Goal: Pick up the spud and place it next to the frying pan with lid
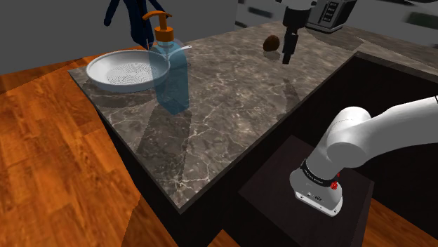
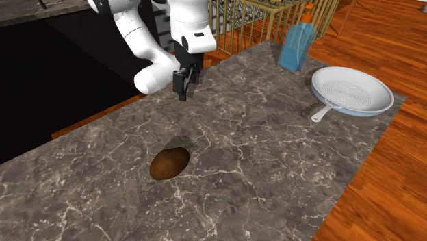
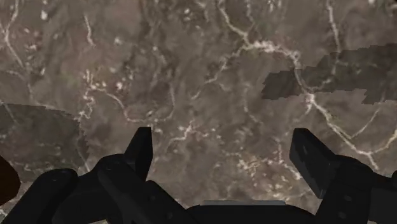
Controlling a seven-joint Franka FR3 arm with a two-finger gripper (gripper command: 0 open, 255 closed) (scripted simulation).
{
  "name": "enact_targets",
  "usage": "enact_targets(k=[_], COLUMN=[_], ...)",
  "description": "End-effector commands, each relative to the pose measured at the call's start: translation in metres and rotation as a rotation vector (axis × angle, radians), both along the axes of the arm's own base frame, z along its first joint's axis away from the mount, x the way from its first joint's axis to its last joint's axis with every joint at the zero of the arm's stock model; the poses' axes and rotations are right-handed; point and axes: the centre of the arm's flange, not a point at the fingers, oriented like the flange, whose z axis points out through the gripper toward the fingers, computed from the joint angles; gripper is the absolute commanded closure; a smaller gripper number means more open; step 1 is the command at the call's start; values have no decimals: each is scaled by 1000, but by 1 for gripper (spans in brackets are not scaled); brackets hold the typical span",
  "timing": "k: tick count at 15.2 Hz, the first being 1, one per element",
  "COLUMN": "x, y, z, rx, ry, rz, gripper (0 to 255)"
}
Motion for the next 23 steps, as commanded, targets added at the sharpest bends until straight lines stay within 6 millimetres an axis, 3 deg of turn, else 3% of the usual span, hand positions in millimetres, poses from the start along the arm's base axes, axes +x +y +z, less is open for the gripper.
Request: enact_targets(k=[1,9,16,23], x=[10,72,145,145], y=[-18,-86,-121,-130], z=[-1,-2,-2,-33], rx=[-21,-97,-163,-163], ry=[15,68,113,113], rz=[111,514,866,866], gripper=[0,0,0,0])
